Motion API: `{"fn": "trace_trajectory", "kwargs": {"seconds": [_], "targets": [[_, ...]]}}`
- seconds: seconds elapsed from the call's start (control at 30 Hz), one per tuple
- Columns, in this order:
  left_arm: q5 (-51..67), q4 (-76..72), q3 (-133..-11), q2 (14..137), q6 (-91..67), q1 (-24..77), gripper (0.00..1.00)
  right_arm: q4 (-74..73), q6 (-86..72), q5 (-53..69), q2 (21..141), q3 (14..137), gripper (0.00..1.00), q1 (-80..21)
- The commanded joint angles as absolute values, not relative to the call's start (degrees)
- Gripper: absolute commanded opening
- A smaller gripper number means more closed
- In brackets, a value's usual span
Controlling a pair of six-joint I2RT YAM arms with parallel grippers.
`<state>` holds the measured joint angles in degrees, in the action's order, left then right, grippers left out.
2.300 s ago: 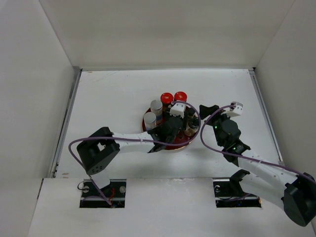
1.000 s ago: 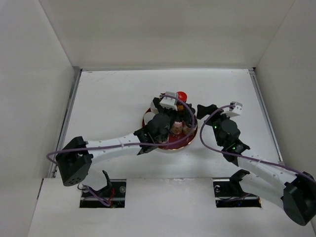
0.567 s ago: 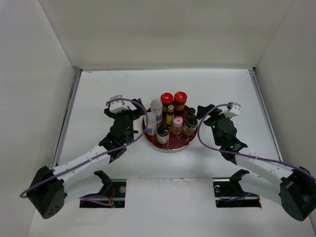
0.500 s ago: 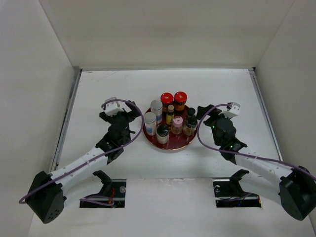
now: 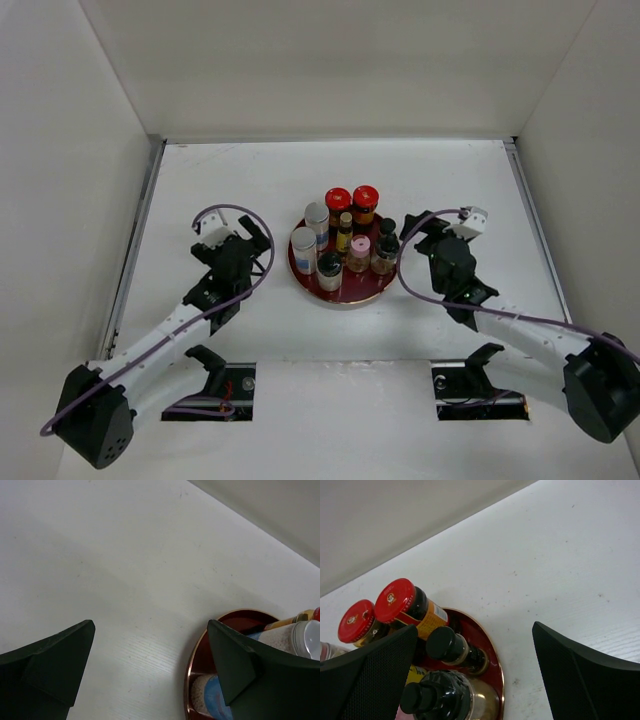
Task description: Organize the condiment bottles
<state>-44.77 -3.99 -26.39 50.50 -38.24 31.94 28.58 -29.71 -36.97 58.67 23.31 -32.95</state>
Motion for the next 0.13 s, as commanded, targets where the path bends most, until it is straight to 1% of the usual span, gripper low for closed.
{"fn": "trace_trajectory", "kwargs": {"seconds": [0.0, 0.1], "targets": [[-43.42, -3.95, -29.18, 50.89, -39.03, 33.44, 1.00, 29.71, -27.78, -38.41, 58.63, 26.28, 1.00, -32.91], [-43.42, -4.48, -29.97, 51.85, -37.45, 34.49, 1.00, 29.01, -27.60, -38.41, 57.40, 26.54, 1.00, -32.91]]}}
